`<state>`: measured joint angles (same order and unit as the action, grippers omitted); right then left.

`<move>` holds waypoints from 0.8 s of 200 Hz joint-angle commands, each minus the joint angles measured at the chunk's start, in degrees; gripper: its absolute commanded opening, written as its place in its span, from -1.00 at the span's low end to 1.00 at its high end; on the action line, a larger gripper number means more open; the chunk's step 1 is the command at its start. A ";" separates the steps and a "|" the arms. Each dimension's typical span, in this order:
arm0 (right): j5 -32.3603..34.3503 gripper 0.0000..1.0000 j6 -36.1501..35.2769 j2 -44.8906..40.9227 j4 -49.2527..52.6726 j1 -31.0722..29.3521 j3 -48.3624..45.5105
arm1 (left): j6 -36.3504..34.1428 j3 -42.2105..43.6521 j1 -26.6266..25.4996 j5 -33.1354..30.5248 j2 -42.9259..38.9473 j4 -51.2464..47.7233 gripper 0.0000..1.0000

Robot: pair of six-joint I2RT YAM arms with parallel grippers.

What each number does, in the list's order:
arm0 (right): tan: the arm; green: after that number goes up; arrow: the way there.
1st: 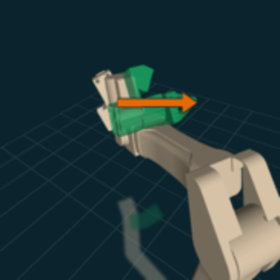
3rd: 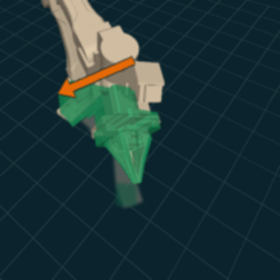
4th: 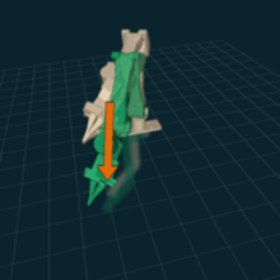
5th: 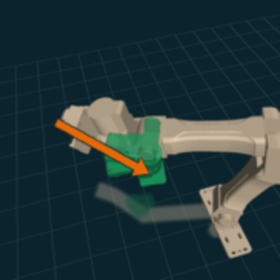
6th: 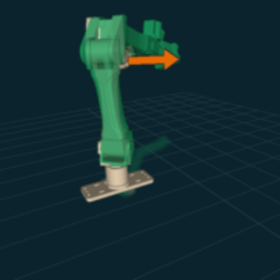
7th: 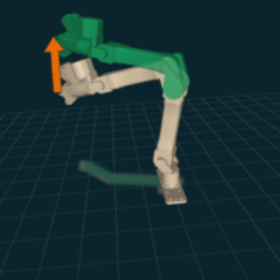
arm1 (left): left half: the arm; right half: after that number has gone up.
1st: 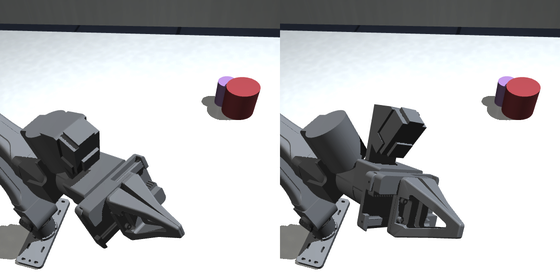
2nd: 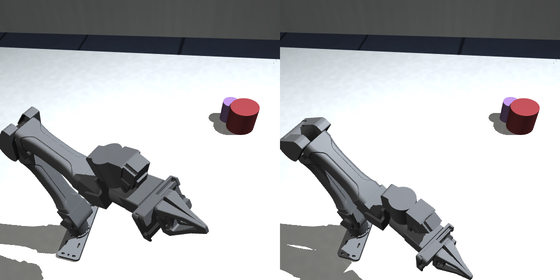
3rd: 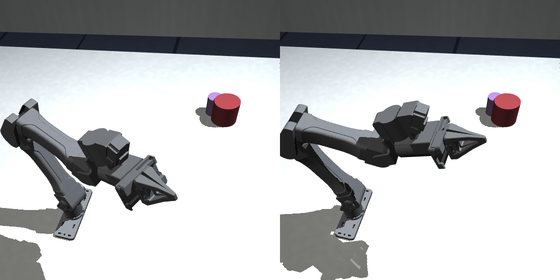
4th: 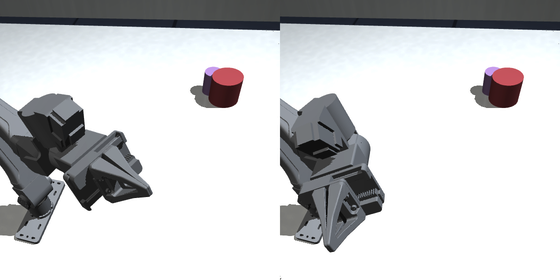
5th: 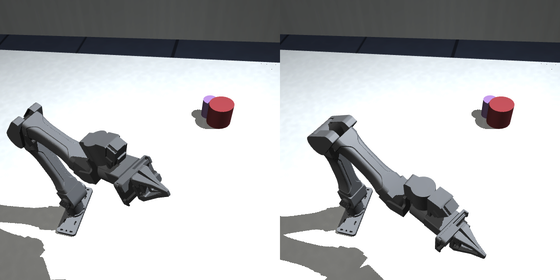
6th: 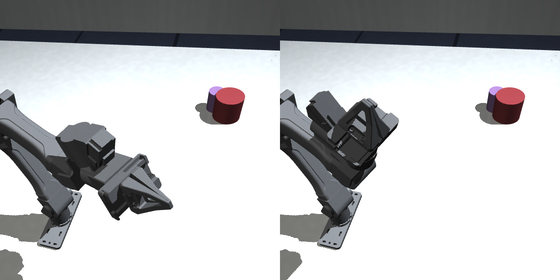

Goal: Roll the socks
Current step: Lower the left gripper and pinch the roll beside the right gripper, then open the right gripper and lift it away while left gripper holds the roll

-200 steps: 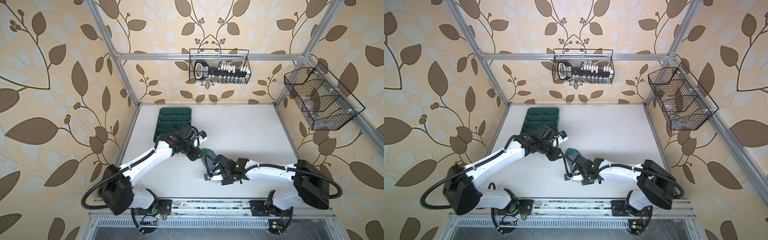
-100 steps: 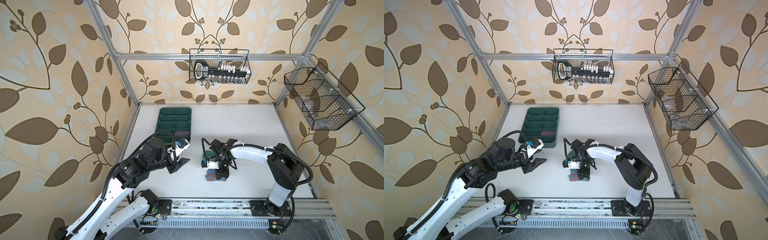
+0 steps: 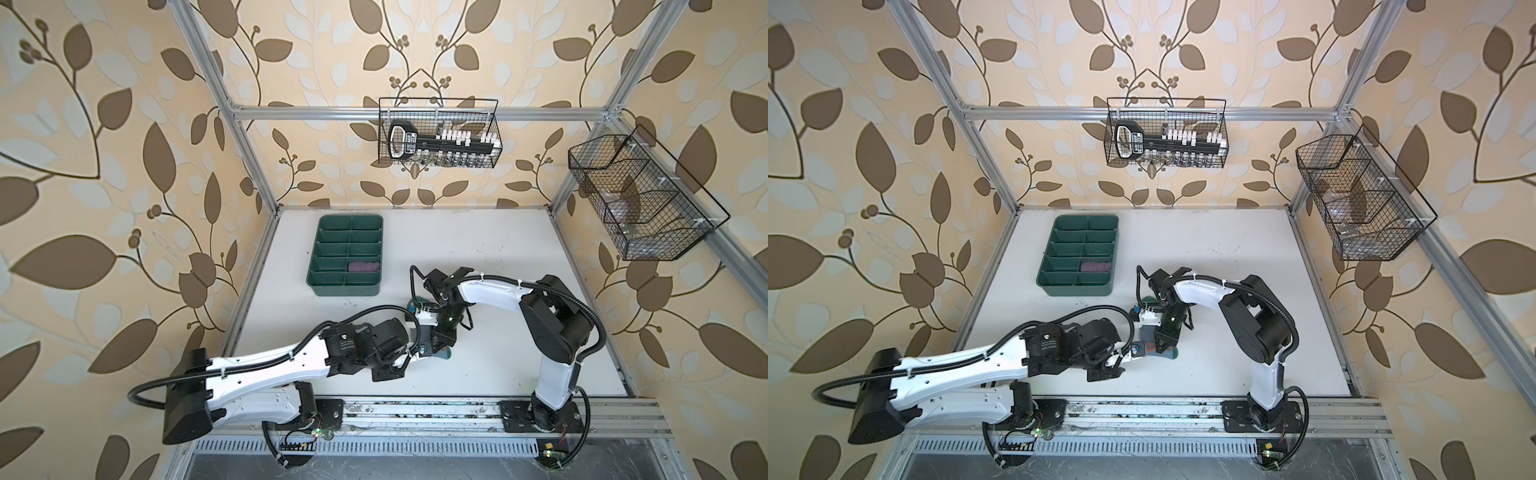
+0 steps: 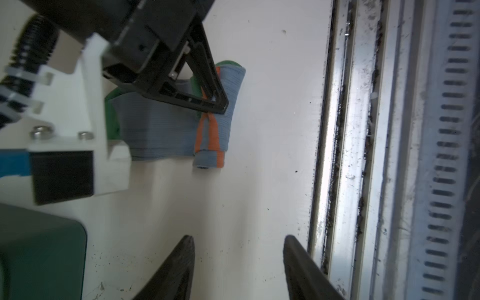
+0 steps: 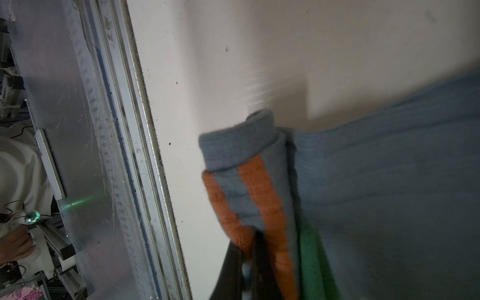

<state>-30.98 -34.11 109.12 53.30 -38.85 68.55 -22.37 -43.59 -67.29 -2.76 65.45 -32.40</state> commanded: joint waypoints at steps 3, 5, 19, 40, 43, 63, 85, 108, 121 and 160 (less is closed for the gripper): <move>1.01 -1.00 -1.68 2.41 -1.17 0.70 0.70 | 1.54 1.60 -1.78 -5.85 5.91 14.55 0.12; 1.03 -1.00 -1.60 2.37 -1.22 0.70 0.66 | 1.74 1.65 -1.84 -6.05 6.53 15.33 0.12; 0.76 -1.00 -1.74 2.20 -1.22 0.80 0.62 | 2.46 1.15 -1.88 -8.11 10.99 18.20 0.10; 0.48 -1.00 -1.83 1.74 -1.26 0.99 0.53 | 2.26 0.88 -1.89 -9.80 15.14 21.24 0.08; 0.47 -1.00 -1.84 1.67 -1.27 1.05 0.46 | 2.25 1.08 -1.88 -9.87 15.48 21.72 0.08; 0.10 -1.00 -2.00 1.22 -1.36 1.25 0.42 | 1.99 2.01 -1.89 -9.97 16.55 24.16 0.06; -0.13 -1.00 -1.99 0.58 -1.64 1.53 0.27 | 2.11 2.07 -1.88 -9.26 20.63 24.75 -0.08; -0.64 -1.00 -1.93 0.15 -1.87 1.64 0.14 | 2.90 1.59 -1.88 -8.91 23.71 24.93 -0.31; -0.79 -1.00 -1.88 -0.21 -2.05 1.68 -0.04 | 3.11 1.33 -1.88 -8.91 25.07 25.02 -0.45; -2.05 -0.91 -1.26 -3.33 -3.89 2.38 -1.63 | 4.33 1.14 -1.80 -9.04 26.47 24.99 -0.95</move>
<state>-32.23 -34.74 108.84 52.80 -36.97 68.49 -20.23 -42.26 -69.04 -13.58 89.67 -7.07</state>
